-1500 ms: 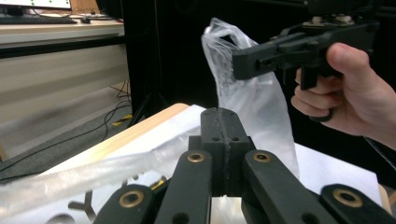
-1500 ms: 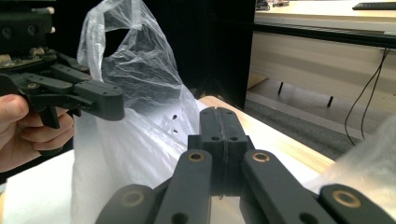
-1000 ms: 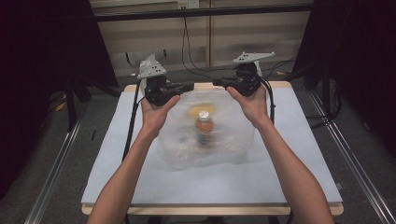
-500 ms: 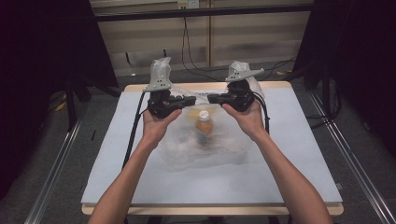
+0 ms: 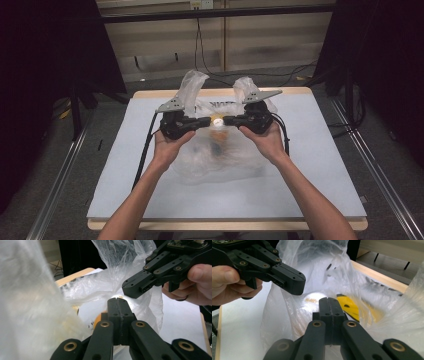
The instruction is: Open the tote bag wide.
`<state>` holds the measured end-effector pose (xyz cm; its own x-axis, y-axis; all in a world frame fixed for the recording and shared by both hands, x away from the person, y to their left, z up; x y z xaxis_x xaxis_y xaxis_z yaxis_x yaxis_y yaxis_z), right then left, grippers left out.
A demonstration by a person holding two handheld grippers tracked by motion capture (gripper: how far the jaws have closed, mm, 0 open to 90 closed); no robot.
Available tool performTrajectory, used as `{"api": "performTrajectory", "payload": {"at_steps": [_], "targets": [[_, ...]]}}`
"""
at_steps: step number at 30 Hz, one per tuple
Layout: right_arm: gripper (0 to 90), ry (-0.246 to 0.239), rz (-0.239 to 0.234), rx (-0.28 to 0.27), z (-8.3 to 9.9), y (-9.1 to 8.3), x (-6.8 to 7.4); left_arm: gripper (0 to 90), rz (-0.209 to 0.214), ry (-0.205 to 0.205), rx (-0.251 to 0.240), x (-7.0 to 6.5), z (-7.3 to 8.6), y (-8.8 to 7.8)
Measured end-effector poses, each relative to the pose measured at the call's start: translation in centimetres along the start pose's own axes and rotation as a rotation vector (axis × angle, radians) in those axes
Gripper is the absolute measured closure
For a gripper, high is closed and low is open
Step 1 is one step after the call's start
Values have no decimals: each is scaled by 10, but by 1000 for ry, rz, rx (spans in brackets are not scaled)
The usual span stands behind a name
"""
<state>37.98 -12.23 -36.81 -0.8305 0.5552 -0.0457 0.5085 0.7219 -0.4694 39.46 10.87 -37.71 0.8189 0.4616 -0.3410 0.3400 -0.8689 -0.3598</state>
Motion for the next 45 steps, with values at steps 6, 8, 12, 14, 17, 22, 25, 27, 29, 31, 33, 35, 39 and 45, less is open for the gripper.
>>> {"api": "performTrajectory", "payload": {"at_steps": [6, 8, 12, 14, 17, 22, 25, 27, 29, 31, 33, 35, 39, 45], "targets": [[900, 7, -5, 15, 14, 1, 5, 900, 9, -8, 26, 2, 15, 6], [900, 6, -14, 22, 19, 2, 7, 900, 2, -14, 37, 4, 19, 7], [900, 4, -28, 24, 28, 4, 11, 900, 7, -20, 44, 7, 28, 7], [900, 7, -29, 18, 32, 3, 12, 900, 10, -21, 52, 8, 31, 7], [900, 12, -30, 16, 39, 2, 11, 900, -6, -23, 60, 11, 36, 7], [900, 29, -28, 18, 51, 4, 9, 900, -15, -32, 80, 18, 45, 7], [900, 38, -24, 27, 58, 4, 5, 900, -30, -27, 108, 20, 50, 10], [900, 45, -21, 36, 63, 5, 4, 900, -33, -31, 113, 22, 53, 12], [900, 51, -18, 45, 68, 6, 3, 900, -37, -35, 124, 24, 57, 15], [900, 55, -19, 53, 73, 7, 2, 900, -43, -34, 143, 27, 62, 18], [900, 64, -16, 63, 77, 10, 0, 900, -50, -33, 167, 29, 66, 21], [900, 69, -21, 73, 81, 12, -2, 900, -55, -37, 184, 31, 70, 23], [900, 73, -31, 123, 94, 21, -3, 900, -73, -56, 222, 38, 80, 28], [900, 82, -42, 196, 113, 26, -3, 900, -97, -68, 272, 48, 92, 31]]}}
Point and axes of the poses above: each handheld gripper's, and its own axes: y roughly forward along the jaws, z roughly out of its underside, x roughly to its left, the point moved 2 cm from there along y, roughly forward along the jaws, and after that the axes turned 12 degrees about -y, right-handed, at the moved point
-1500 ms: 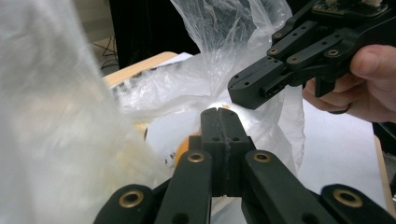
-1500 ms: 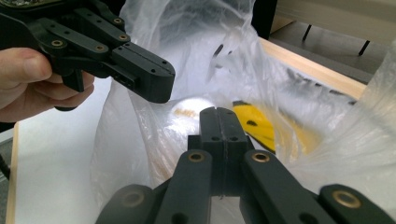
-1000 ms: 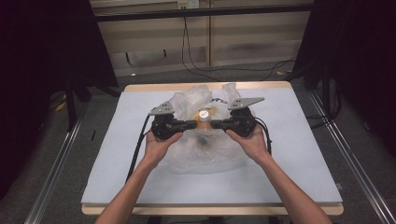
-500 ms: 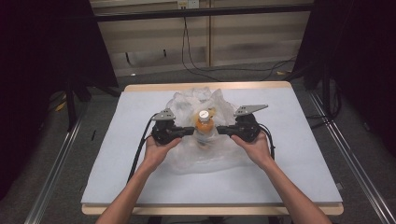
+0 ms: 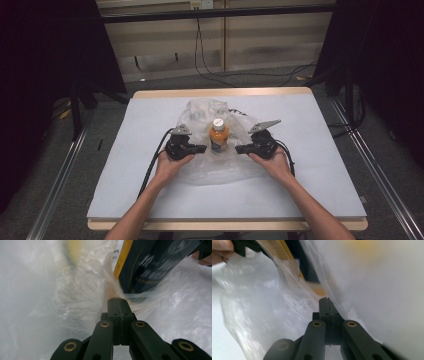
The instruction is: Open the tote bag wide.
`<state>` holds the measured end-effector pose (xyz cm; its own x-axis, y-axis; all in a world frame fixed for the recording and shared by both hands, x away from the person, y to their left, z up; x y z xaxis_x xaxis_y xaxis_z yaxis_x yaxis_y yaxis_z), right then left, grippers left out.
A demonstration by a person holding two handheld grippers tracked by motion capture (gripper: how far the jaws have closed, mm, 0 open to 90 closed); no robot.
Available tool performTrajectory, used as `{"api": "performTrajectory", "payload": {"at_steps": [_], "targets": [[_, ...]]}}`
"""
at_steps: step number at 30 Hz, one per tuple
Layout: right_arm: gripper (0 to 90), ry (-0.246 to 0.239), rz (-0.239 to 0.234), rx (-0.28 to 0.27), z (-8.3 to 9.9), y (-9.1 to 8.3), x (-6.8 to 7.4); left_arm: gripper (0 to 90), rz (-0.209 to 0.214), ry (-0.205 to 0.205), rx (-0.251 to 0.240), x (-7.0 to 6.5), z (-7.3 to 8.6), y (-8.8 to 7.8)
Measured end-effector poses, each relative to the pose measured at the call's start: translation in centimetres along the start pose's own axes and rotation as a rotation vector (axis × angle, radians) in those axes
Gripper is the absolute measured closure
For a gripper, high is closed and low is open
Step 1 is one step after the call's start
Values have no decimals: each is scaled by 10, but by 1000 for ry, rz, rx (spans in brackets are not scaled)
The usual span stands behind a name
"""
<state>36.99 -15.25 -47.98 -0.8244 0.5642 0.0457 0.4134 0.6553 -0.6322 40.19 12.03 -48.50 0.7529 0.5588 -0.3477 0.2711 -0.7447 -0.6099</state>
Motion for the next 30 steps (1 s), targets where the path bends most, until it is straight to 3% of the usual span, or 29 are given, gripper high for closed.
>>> {"api": "performTrajectory", "payload": {"at_steps": [8, 9, 12, 16, 30], "targets": [[900, 25, -4, 69, 16, 8, -5, 900, -28, -12, 53, 8, 10, 6], [900, 23, -4, 75, 17, 9, -5, 900, -39, -8, 76, 9, 11, 5], [900, 30, -3, 76, 19, 7, -8, 900, -28, -20, 51, 11, 13, 5], [900, 31, -2, 79, 21, 5, -8, 900, -42, -19, 61, 14, 14, 1], [900, 53, 39, 92, 45, -28, -20, 900, -82, -35, 66, 35, 34, -37]]}}
Point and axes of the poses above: each handheld gripper's, and its own axes: y roughly forward along the jaws, z roughly out of its underside, x roughly to its left, the point moved 2 cm from there along y, roughly forward along the jaws, and after that the axes turned 12 degrees about -y, right-handed, at the moved point
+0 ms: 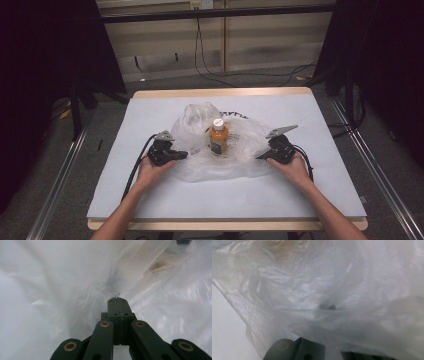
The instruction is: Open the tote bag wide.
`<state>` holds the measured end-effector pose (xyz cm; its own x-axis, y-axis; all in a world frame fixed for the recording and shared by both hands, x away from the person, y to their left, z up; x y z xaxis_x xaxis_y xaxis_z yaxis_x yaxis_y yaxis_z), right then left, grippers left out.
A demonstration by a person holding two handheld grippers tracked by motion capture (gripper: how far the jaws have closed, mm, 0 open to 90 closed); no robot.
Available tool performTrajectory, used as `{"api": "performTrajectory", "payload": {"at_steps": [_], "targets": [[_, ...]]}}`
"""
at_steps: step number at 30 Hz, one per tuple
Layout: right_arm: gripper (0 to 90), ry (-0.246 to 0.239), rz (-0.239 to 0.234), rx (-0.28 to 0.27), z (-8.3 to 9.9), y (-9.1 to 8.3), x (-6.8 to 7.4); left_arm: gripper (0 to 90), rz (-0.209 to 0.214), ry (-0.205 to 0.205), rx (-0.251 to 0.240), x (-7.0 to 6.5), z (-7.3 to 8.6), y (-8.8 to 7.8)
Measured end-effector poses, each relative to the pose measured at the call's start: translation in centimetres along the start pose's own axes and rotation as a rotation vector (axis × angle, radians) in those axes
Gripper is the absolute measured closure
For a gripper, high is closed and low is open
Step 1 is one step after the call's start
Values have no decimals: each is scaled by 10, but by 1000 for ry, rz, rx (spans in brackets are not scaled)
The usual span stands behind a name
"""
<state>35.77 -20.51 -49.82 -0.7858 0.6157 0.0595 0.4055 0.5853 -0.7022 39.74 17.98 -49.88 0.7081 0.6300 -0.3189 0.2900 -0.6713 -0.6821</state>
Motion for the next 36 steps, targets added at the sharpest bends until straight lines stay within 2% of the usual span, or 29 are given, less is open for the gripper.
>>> {"api": "performTrajectory", "payload": {"at_steps": [6, 8, 10, 14, 17, 20, 27, 30, 34, 36], "targets": [[900, 1, 21, 6, 6, -7, -1, 900, 17, -42, -33, 7, 9, -7], [900, 8, 28, -2, 7, -7, 0, 900, 14, -39, -36, 6, 9, -7], [900, 5, 14, -23, 7, -8, 3, 900, 31, -44, -43, 5, 10, -7], [900, -3, -21, -83, -1, -13, 12, 900, 47, -26, -55, -3, 7, -10], [900, -27, -30, -99, -5, -18, 21, 900, 53, -9, -78, -11, 4, -15], [900, -30, -41, -126, -5, -26, 28, 900, 77, 9, -107, -20, 1, -22], [900, -25, -29, -210, -6, -57, 37, 900, 128, 42, -151, -39, -11, -30], [900, -32, -22, -238, -8, -70, 39, 900, 136, 58, -177, -46, -20, -34], [900, -43, 3, -263, -12, -88, 40, 900, 139, 75, -198, -51, -35, -35], [900, -39, 11, -257, -15, -89, 36, 900, 144, 78, -207, -53, -46, -31]]}}
Point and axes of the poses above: each handheld gripper's, and its own axes: y roughly forward along the jaws, z roughly out of its underside, x roughly to its left, the point moved 2 cm from there along y, roughly forward along the jaws, and after that the axes turned 12 degrees about -y, right-handed, at the moved point
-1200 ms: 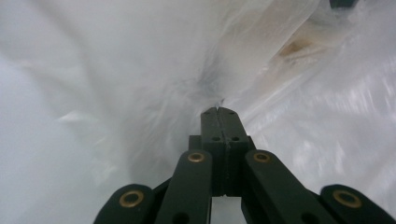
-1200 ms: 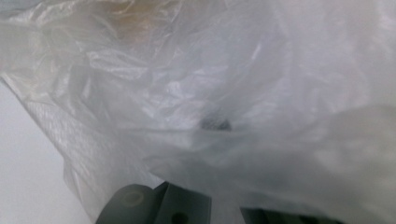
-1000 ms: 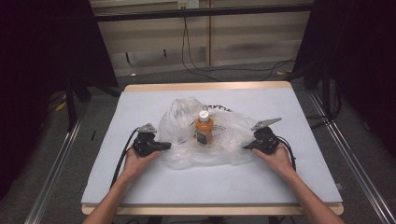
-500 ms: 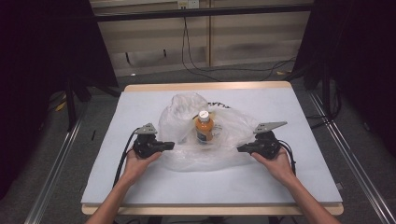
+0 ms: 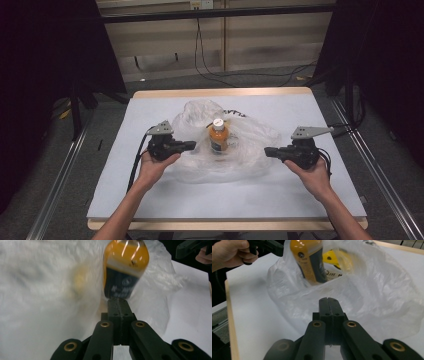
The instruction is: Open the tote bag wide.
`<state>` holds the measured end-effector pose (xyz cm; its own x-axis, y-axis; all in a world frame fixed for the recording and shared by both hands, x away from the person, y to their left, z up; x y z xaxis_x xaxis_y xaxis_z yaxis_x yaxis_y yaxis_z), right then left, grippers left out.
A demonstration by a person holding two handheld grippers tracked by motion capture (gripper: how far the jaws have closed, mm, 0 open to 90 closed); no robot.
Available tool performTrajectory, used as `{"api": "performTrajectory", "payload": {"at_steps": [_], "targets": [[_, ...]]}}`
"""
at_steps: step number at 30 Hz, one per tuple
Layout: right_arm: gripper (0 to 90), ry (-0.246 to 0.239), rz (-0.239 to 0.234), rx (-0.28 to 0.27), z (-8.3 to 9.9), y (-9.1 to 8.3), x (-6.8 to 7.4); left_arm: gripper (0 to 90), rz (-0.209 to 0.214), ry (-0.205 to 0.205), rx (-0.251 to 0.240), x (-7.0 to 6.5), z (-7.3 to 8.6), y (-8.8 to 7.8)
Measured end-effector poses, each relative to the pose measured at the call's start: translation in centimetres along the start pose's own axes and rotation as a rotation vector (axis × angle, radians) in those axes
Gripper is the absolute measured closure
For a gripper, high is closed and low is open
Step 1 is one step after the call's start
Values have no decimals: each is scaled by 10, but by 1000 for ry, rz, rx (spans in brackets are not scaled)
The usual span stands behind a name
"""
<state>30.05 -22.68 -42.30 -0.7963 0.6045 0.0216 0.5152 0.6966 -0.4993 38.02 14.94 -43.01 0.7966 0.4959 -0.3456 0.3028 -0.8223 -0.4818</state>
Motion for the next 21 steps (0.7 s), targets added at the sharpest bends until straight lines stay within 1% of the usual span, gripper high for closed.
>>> {"api": "performTrajectory", "payload": {"at_steps": [1, 2, 3, 4, 5, 6, 7, 8, 9, 10, 11, 12, 13, 15, 16, 17, 18, 19, 20, 21], "targets": [[900, -2, 4, 3, -3, 3, -3, 900, 3, 3, 1, 0, -5, 4], [900, 1, 5, 1, -7, 7, -7, 900, -3, 12, 2, 0, -12, 9], [900, -4, 2, 1, -14, 13, -10, 900, 2, 5, -5, 0, -16, 13], [900, -8, -2, 1, -18, 18, -13, 900, 0, 11, 3, 1, -20, 17], [900, -12, -8, 4, -24, 24, -15, 900, -11, 13, 11, 5, -28, 25], [900, -12, -8, 4, -24, 24, -15, 900, -11, 13, 11, 5, -28, 25], [900, -29, -8, 20, -34, 37, -20, 900, -8, 2, 4, 7, -31, 29], [900, -28, -17, 24, -38, 44, -23, 900, -3, -10, 4, 10, -33, 34], [900, -31, -24, 34, -41, 52, -25, 900, -6, -13, 17, 12, -34, 39], [900, -36, -32, 45, -42, 59, -26, 900, -7, -9, 30, 14, -33, 45], [900, -35, -43, 56, -42, 68, -27, 900, -20, -7, 52, 17, -30, 52], [900, -37, -50, 70, -40, 76, -28, 900, -20, -16, 67, 19, -27, 59], [900, -33, -55, 86, -38, 84, -28, 900, -20, -15, 97, 21, -23, 65], [900, -26, -71, 113, -32, 99, -29, 900, -35, -4, 146, 22, -15, 76], [900, -25, -73, 128, -30, 105, -29, 900, -37, -3, 152, 23, -13, 80], [900, -18, -80, 138, -28, 110, -29, 900, -49, -6, 168, 24, -11, 82], [900, -20, -80, 156, -26, 116, -29, 900, -38, -14, 169, 27, -9, 84], [900, -28, -77, 175, -23, 120, -29, 900, -38, -24, 181, 28, -7, 85], [900, -27, -77, 190, -21, 125, -30, 900, -58, -5, 200, 29, -4, 86], [900, -29, -70, 207, -18, 128, -31, 900, -69, -2, 230, 29, -2, 86]]}}
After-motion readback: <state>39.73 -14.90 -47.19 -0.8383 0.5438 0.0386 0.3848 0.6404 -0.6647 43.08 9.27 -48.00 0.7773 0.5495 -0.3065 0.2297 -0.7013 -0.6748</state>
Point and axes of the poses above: each handheld gripper's, and its own axes: y roughly forward along the jaws, z roughly out of its underside, x roughly to its left, the point moved 2 cm from there along y, roughly forward along the jaws, and after that the axes turned 12 degrees about -y, right-handed, at the moved point
